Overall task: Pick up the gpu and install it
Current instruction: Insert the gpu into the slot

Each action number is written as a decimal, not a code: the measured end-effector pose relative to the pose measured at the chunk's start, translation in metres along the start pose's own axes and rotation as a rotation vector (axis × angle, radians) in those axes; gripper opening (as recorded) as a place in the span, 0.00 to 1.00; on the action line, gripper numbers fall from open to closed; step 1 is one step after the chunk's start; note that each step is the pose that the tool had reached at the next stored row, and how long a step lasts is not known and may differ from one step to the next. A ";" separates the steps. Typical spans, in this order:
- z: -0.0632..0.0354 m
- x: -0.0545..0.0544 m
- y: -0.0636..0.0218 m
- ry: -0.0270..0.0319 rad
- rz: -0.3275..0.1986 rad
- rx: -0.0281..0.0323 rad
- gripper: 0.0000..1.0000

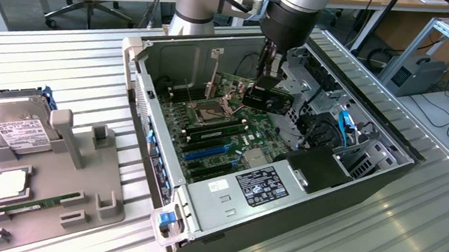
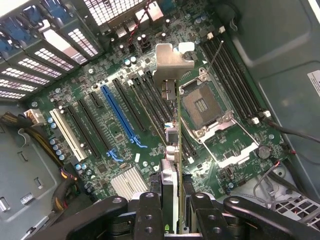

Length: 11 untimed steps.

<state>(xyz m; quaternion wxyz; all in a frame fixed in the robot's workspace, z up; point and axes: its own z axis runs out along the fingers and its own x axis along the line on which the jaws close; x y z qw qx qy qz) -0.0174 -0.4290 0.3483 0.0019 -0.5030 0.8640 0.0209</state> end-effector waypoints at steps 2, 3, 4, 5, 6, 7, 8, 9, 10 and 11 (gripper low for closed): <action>0.0000 0.000 0.0000 0.0002 -0.003 0.0000 0.27; 0.0000 0.000 0.0000 0.0001 -0.004 -0.0001 0.27; 0.0000 0.000 0.0000 0.0002 -0.005 -0.0001 0.27; 0.0000 0.000 0.0000 0.0003 -0.007 -0.0002 0.27; 0.0000 0.000 0.0000 0.0004 -0.009 -0.0002 0.27; 0.0001 0.000 0.0000 0.0004 -0.011 -0.0002 0.27; 0.0000 0.000 0.0000 0.0005 -0.012 -0.0003 0.27; 0.0000 0.000 0.0000 0.0006 -0.013 -0.0003 0.27; 0.0001 0.000 0.0000 0.0006 -0.015 -0.0003 0.27; 0.0001 0.000 0.0000 0.0006 -0.016 -0.0003 0.27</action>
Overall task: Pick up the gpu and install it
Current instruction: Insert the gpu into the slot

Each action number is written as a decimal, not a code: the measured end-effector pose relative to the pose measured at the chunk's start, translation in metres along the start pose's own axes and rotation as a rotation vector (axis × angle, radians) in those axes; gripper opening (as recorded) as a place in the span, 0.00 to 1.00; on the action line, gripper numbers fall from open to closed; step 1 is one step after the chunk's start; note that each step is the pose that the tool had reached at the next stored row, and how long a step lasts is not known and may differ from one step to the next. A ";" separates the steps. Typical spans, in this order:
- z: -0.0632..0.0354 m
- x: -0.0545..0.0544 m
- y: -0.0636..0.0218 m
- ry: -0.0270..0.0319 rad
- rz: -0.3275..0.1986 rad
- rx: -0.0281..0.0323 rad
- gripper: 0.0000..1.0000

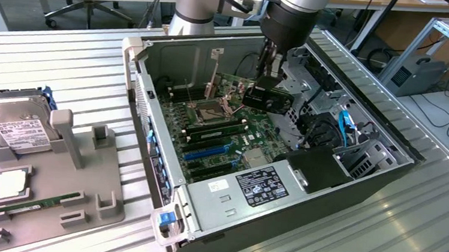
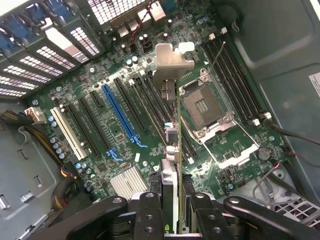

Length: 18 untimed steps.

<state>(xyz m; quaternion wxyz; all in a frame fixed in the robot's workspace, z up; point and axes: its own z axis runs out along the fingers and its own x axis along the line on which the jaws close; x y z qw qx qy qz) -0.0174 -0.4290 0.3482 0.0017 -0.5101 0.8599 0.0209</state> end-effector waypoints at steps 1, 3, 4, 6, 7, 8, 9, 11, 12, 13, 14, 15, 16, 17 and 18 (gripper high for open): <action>0.0000 0.000 0.0000 0.0001 -0.001 0.0000 0.27; 0.0000 0.000 0.0000 0.0001 -0.003 -0.0001 0.27; 0.0000 0.000 0.0000 0.0001 -0.003 -0.0001 0.27; 0.0000 0.000 0.0000 0.0001 -0.004 -0.0002 0.27; 0.0000 0.000 0.0000 0.0001 -0.005 -0.0001 0.27; 0.0000 0.000 0.0000 0.0002 -0.005 -0.0002 0.27; 0.0001 0.000 0.0000 0.0002 -0.006 -0.0002 0.27; 0.0000 0.000 0.0000 0.0002 -0.007 -0.0002 0.27; 0.0000 0.000 0.0000 0.0003 -0.008 -0.0002 0.27; 0.0001 0.000 0.0000 0.0002 -0.008 -0.0002 0.27; 0.0001 0.000 0.0000 0.0003 -0.009 -0.0003 0.27; 0.0001 0.000 0.0000 0.0003 -0.010 -0.0003 0.27; 0.0001 0.000 0.0000 0.0003 -0.011 -0.0003 0.27; 0.0001 0.000 0.0000 0.0004 -0.011 -0.0003 0.27; 0.0001 0.000 0.0000 0.0004 -0.012 -0.0003 0.27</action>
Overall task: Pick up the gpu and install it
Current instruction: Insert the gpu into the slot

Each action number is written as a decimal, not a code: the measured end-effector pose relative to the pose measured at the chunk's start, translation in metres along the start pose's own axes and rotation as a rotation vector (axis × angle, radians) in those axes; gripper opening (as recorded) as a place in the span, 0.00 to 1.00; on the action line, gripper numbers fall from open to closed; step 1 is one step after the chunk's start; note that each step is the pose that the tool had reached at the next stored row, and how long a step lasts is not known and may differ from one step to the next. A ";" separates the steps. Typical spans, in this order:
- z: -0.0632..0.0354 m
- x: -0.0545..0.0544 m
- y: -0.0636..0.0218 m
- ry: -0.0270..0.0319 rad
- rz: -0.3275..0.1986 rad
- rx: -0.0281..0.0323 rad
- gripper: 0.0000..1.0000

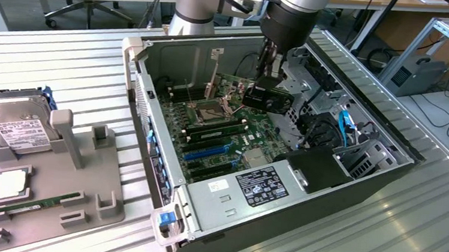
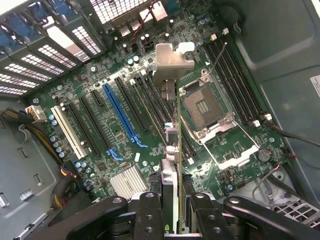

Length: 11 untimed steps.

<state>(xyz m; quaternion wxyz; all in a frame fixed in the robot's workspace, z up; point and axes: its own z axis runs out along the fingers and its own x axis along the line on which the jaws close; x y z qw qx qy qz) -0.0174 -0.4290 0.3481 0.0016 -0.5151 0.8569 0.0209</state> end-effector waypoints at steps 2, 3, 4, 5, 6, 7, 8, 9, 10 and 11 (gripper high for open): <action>0.0000 0.000 0.0000 0.0000 -0.001 -0.0001 0.27; 0.0000 0.000 0.0000 0.0001 -0.002 -0.0001 0.27; 0.0000 0.000 0.0000 0.0001 -0.003 -0.0001 0.27; 0.0000 0.000 0.0000 0.0001 -0.003 -0.0001 0.27; 0.0000 0.000 0.0000 0.0001 -0.004 -0.0001 0.27; 0.0000 0.000 0.0000 0.0002 -0.005 -0.0001 0.27; 0.0001 0.000 0.0000 0.0003 -0.006 -0.0001 0.27; 0.0001 0.000 0.0000 0.0002 -0.008 -0.0002 0.27; 0.0002 0.000 0.0000 0.0002 -0.008 -0.0002 0.27; 0.0002 0.000 0.0000 0.0002 -0.009 -0.0003 0.27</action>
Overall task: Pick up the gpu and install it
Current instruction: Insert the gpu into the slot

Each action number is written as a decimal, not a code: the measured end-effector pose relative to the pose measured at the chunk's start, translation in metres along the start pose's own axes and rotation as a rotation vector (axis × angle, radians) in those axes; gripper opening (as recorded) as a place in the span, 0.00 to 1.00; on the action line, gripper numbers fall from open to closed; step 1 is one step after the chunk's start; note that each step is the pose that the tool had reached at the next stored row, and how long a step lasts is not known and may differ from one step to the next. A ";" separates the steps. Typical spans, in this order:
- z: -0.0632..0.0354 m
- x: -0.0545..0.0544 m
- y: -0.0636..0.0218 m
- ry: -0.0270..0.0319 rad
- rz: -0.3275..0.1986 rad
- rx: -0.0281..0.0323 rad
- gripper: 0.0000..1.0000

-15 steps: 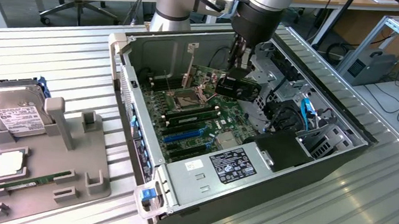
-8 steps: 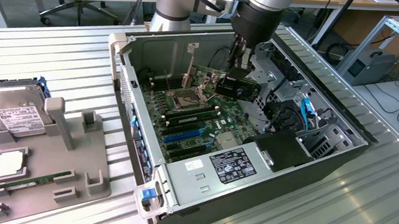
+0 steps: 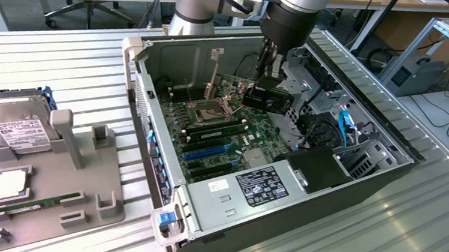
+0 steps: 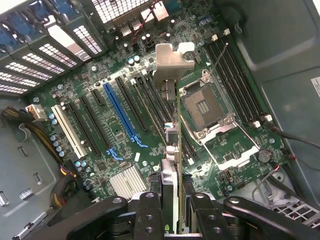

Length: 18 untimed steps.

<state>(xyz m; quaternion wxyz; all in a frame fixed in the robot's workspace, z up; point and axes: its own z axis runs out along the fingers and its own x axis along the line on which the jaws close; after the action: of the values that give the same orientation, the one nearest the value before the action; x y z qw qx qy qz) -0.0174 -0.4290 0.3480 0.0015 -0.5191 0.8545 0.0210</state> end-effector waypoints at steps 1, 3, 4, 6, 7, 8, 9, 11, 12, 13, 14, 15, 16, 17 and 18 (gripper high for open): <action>0.0000 0.000 0.0000 0.0000 -0.001 0.0000 0.27; 0.0000 0.000 0.0000 0.0002 -0.003 -0.0001 0.27; 0.0001 0.000 0.0000 0.0002 -0.004 -0.0001 0.27; 0.0001 0.000 0.0000 0.0004 -0.007 -0.0002 0.27; 0.0000 0.000 0.0000 0.0005 -0.008 -0.0002 0.27; 0.0001 0.000 0.0000 0.0004 -0.010 -0.0002 0.27; 0.0001 0.000 0.0000 0.0005 -0.011 -0.0003 0.27; 0.0001 0.000 0.0000 0.0006 -0.015 -0.0003 0.27; 0.0001 0.000 0.0000 0.0007 -0.018 -0.0005 0.27; 0.0001 0.000 0.0000 0.0008 -0.020 -0.0005 0.27; 0.0001 0.000 0.0000 0.0009 -0.023 -0.0006 0.27; 0.0001 0.000 0.0000 0.0010 -0.026 -0.0006 0.27; 0.0001 0.000 0.0000 0.0011 -0.029 -0.0007 0.27; 0.0001 0.000 0.0000 0.0012 -0.033 -0.0008 0.27; 0.0001 0.000 0.0000 0.0013 -0.036 -0.0009 0.27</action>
<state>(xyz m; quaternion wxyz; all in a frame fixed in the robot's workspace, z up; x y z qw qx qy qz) -0.0174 -0.4290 0.3478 0.0011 -0.5343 0.8450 0.0210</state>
